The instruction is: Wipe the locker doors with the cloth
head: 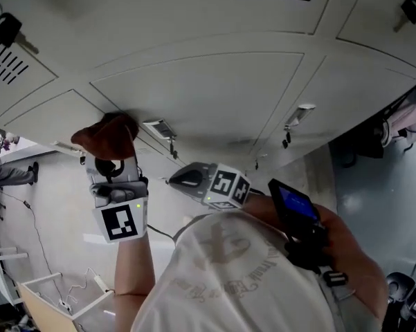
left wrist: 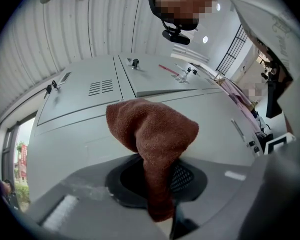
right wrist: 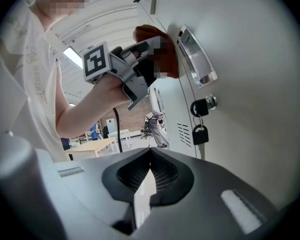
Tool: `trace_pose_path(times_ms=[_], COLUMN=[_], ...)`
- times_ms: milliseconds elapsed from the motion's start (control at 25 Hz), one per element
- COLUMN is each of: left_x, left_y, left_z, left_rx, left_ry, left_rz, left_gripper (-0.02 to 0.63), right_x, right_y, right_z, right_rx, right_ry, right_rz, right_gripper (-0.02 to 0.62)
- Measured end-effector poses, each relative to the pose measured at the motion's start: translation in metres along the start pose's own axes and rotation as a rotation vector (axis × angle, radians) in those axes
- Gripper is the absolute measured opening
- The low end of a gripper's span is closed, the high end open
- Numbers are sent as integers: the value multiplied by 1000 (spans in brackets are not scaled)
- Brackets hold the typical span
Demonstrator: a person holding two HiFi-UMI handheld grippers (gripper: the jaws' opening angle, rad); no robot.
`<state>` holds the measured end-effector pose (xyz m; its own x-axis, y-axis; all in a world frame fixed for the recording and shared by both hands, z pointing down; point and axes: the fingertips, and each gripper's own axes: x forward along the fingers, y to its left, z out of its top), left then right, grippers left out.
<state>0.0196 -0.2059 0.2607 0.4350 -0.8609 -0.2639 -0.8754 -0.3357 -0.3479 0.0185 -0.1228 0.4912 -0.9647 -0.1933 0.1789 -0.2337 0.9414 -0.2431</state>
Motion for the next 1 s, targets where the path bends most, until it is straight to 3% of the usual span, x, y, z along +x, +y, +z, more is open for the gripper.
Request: trace_pose_path(times_ms=[320, 520, 560, 680, 840, 1000], left_x=[-8, -25, -31, -59, -105, -156], left_y=[-19, -32, -35, -35, -10, 5], left_z=[-14, -15, -16, -38, -66, -100], left_rx=[-113, -186, -180, -106, -213, -271], left_ry=[32, -7, -2, 119, 184, 274], left_rz=[-64, -94, -114, -188, -112, -59], left_gripper=[81, 83, 83, 83, 83, 83], right_x=[-11, -14, -15, -4, 9, 14], right_y=[-16, 0, 3, 16, 37, 46], right_z=[-3, -6, -10, -16, -11, -17], right_rx=[37, 46, 57, 60, 29, 50], right_ry=[-22, -23, -20, -33, -50, -63], right_rz=[-19, -17, -26, -57, -77, -104], right_gripper=[8, 8, 8, 8, 8, 8])
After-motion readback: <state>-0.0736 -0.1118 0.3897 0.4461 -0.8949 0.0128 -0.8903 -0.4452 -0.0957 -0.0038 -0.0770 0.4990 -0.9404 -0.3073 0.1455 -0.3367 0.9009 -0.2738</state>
